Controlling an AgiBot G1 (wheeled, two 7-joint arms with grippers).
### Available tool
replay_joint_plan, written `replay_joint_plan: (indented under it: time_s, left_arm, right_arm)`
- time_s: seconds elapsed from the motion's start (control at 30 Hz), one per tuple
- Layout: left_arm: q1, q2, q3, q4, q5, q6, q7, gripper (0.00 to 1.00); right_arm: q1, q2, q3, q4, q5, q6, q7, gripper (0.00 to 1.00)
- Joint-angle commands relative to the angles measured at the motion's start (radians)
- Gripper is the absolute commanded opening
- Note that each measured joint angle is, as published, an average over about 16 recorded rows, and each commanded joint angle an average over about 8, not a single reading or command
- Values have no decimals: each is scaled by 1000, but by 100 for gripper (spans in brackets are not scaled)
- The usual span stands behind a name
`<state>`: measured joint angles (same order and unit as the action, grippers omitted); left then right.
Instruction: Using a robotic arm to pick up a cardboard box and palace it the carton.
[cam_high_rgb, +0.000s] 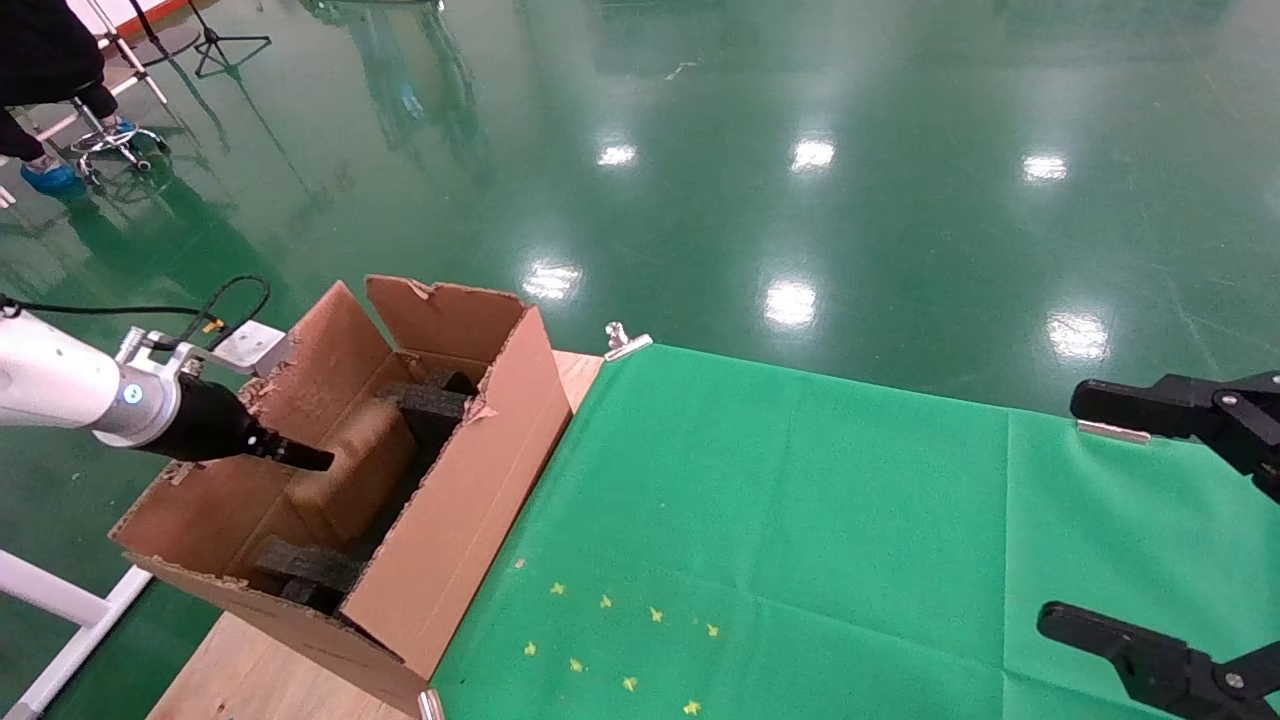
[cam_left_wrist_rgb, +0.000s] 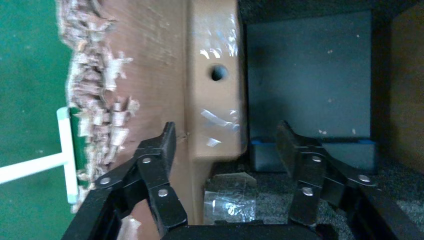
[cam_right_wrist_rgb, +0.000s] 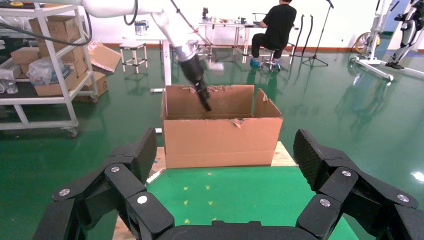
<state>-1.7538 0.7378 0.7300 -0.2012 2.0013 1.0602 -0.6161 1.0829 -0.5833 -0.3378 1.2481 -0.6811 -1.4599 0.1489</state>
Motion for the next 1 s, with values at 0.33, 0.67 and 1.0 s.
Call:
replay_joint_plan:
  time_s: [0.33, 0.67, 1.0]
  left_arm:
    - [-26, -102, -106, -252, -185, 110, 92, 100]
    - [-5, -139, -138, -352, -245, 137, 86, 100]
    - [56, -136, -164, -411, -333, 163, 117, 100]
  right_arm:
    - [0, 0, 0, 0, 0, 0, 0, 100]
    - [0, 0, 0, 0, 0, 0, 0, 100]
    - [0, 0, 0, 0, 0, 1, 0, 100]
